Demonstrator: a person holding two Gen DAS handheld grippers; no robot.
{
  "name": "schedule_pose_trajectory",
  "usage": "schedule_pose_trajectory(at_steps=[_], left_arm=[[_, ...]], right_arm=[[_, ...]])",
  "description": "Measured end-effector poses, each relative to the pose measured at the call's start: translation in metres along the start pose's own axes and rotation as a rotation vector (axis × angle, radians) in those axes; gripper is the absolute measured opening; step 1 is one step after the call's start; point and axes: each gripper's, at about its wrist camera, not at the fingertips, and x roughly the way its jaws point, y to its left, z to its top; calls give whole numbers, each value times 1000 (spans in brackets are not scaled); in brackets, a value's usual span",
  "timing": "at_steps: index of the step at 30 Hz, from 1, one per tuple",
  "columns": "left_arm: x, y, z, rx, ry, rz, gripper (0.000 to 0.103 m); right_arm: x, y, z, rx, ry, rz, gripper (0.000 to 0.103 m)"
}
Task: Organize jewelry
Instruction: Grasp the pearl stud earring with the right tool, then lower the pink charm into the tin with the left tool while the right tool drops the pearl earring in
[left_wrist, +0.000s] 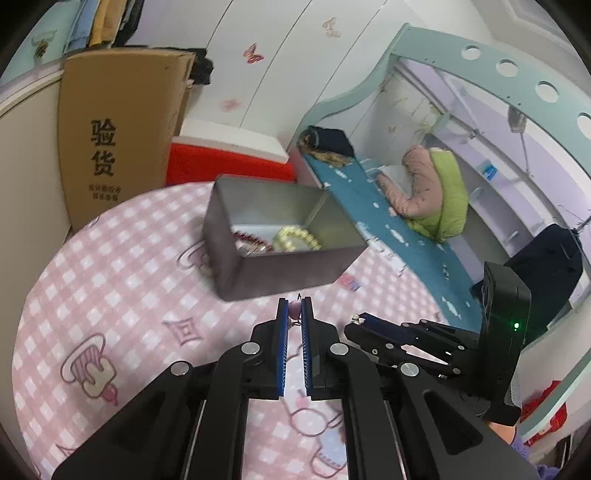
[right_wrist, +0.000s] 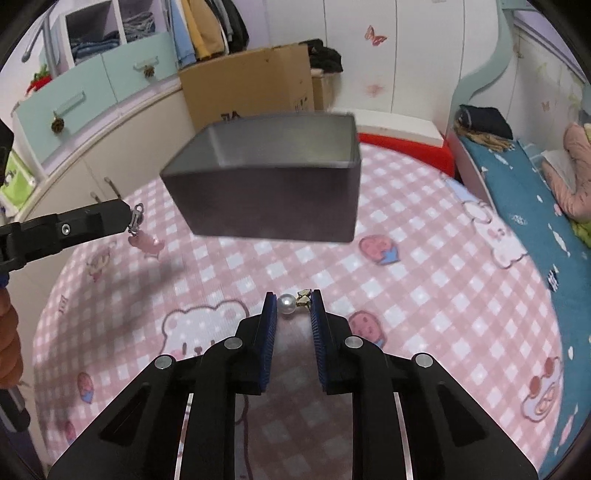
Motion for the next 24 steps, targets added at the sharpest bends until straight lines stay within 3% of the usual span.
schedule_pose_trajectory(at_steps=[6,13,19,24], left_arm=[[-10,-20,24,62,-45,-33,5],[-13,-38,60,143,-107,1,5],[15,-29,82,159,-69,64,5],[35,-18,79,150,-26,89,5]], right_arm=[[-30,-4,32,6,-83,23,19],[-29,-10,77,35,-124,78,19],[-5,-4,98,28,-91,91,19],[16,-2,100,26,-58,95,19]])
